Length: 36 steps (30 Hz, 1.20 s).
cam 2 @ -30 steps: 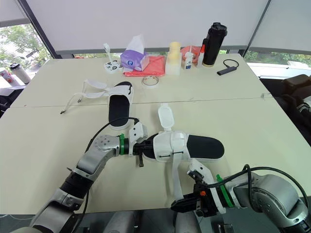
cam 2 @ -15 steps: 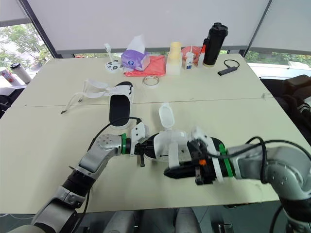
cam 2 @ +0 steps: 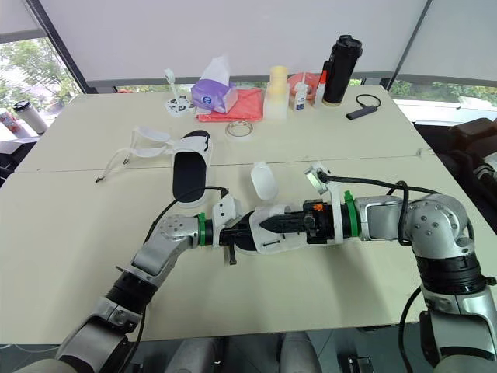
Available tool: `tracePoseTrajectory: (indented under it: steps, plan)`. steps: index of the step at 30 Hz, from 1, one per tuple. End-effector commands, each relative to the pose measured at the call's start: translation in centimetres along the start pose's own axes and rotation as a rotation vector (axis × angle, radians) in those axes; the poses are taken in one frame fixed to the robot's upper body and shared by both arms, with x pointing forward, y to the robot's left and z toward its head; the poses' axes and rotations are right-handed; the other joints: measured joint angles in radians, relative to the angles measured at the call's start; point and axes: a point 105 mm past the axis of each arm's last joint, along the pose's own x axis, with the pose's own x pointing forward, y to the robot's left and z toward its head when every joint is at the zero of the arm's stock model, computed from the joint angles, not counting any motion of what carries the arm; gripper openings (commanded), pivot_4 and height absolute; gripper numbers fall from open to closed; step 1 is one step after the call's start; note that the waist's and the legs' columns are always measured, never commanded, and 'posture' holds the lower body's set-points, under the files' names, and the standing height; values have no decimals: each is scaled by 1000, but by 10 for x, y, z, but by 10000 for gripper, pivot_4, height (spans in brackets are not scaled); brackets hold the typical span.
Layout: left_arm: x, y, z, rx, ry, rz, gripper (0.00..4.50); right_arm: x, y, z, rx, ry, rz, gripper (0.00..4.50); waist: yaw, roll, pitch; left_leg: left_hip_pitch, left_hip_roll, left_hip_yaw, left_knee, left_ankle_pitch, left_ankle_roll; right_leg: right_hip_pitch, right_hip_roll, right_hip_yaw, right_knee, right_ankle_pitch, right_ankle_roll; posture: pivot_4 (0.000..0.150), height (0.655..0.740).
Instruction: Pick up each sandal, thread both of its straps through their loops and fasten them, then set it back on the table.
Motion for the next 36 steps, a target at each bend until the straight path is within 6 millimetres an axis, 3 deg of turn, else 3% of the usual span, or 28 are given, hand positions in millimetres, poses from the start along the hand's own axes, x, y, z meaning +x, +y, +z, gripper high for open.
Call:
tracePoseTrajectory:
  steps: [1,7,9,13,20,22,26,36]
  plan:
    - [-3,3,0,16,0,19,0,-3,3,16,1,-69,24,14422,0,0,0,0,0,0,0,0,0,0,0,0,0,0,0,1500,7400]
    - [-2,4,1,17,-2,25,0,-7,-12,35,78,-201,-9,43661,-1,0,0,0,0,0,0,0,0,0,0,0,0,0,0,1500,7400]
    - [-2,4,1,17,-3,27,0,-12,-21,47,134,-283,-27,43661,-1,0,0,0,0,0,0,0,0,0,0,0,0,0,0,1500,7400]
    - [-1,4,1,17,-4,29,0,-13,-25,52,149,-311,-51,43661,-1,0,0,0,0,0,0,0,0,0,0,0,1,0,0,1500,7400]
    - [-2,4,1,17,-1,28,0,-22,-18,63,-33,-265,-179,43661,-2,1,0,0,0,0,-1,0,0,0,0,0,1,1,1,1500,7400]
    - [-2,4,0,14,-1,26,0,-22,-30,59,-90,-193,-288,43661,-2,1,0,0,0,0,-1,0,0,0,0,0,1,0,0,1500,7400]
    - [1,3,1,14,-5,23,0,-16,-48,41,-127,-40,-347,43661,-3,1,0,0,0,0,-1,0,0,0,0,0,1,0,0,1500,7400]
    - [-3,5,0,12,-2,40,0,0,-43,35,-282,117,-267,43661,-2,1,0,0,0,0,-1,0,0,-1,0,0,1,0,1,1500,7400]
